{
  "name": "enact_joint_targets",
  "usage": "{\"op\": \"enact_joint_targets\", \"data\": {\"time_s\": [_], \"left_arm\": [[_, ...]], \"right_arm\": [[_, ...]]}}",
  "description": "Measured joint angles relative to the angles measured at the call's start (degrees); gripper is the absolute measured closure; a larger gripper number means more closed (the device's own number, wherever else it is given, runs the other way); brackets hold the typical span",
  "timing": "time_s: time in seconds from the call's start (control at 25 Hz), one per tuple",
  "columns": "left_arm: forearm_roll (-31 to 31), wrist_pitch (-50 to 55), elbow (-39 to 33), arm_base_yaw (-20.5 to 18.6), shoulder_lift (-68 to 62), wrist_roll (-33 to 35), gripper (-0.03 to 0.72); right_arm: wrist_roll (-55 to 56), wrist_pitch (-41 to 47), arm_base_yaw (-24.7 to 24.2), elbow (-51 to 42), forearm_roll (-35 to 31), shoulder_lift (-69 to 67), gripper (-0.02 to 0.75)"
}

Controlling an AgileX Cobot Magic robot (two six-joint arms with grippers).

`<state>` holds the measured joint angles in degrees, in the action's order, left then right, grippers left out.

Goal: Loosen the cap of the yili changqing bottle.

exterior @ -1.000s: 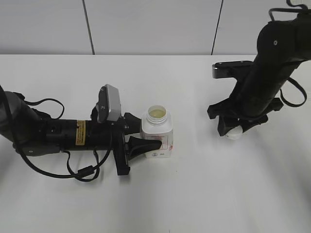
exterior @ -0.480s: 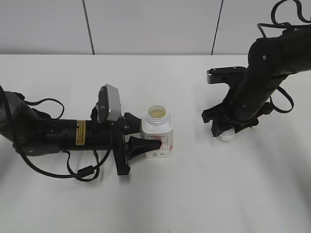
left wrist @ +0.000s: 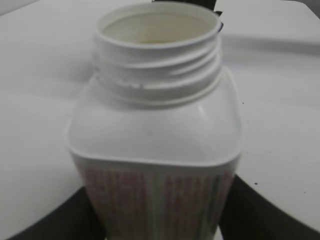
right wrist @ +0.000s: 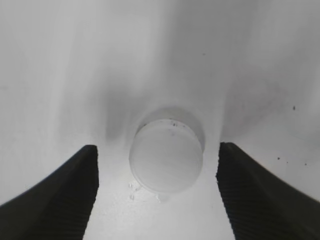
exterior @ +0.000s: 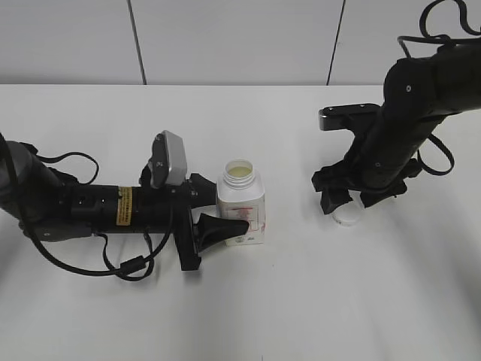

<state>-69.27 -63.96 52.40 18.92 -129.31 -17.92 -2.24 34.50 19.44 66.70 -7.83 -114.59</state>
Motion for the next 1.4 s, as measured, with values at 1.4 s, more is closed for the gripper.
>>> {"op": "enact_joint_targets", "data": {"time_s": [1.4], "left_arm": [[-5.9, 45.6, 0.0, -11.7, 20.6, -9.8, 0.191]], "right_arm": [[-0.2, 3.5, 0.0, 2.1, 0.4, 11.6, 0.156]]}}
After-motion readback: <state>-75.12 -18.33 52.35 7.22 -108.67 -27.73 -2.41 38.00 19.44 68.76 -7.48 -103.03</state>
